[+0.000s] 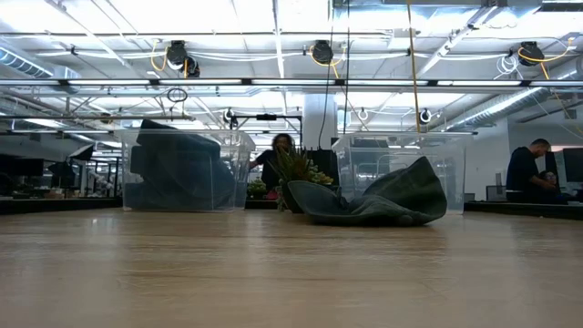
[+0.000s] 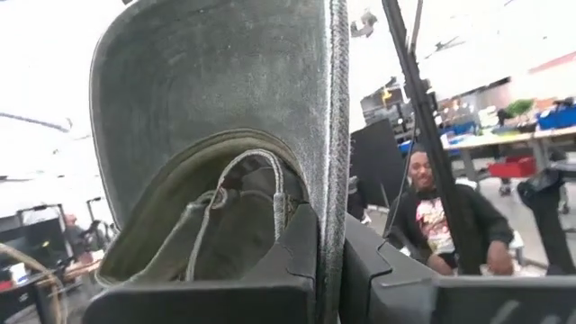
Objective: Pick & Place hat
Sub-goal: Put the top left green cap into the right transparent bin
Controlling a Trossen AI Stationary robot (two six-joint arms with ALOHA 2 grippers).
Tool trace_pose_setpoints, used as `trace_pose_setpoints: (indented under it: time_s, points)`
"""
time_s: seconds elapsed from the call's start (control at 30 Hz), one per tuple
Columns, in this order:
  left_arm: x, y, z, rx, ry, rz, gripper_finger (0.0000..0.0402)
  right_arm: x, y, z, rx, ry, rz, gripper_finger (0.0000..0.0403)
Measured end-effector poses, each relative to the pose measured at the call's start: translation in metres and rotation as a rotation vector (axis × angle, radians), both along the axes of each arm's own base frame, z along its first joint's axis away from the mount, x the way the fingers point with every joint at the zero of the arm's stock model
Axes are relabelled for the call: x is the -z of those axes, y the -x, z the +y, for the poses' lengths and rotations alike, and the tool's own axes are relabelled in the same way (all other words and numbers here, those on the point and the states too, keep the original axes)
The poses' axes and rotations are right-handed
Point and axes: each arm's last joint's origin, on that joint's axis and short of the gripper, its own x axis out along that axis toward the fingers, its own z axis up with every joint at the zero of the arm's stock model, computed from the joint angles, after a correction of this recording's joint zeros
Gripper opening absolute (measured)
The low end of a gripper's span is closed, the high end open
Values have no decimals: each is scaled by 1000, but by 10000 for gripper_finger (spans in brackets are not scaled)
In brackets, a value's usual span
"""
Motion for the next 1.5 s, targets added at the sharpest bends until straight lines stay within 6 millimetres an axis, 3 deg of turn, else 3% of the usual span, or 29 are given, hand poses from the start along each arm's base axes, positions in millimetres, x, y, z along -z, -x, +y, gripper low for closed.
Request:
trace_pose_setpoints:
  time_s: [0.47, 0.7, 0.9, 1.23, 1.33, 1.5]
  points:
    - [0, -9, -17, 89, 18, 4, 10, 1, -1, -1, -67, 73, 11, 369]
    - [6, -18, -20, 101, 42, 44, 10, 0, -1, 8, -159, 102, 1, 337]
    - [7, -19, -20, 79, 45, 46, 10, 0, -1, 18, -182, 115, 2, 261]
    - [7, -19, -22, 113, 50, 60, 10, -5, 2, 22, -180, 136, -54, 23]
    - [8, -19, -23, 165, 91, 87, 17, -8, 5, 23, -180, 137, -64, 15]
    - [9, -18, -19, 195, 190, 135, 84, -19, 21, 22, -168, 155, -50, 9]
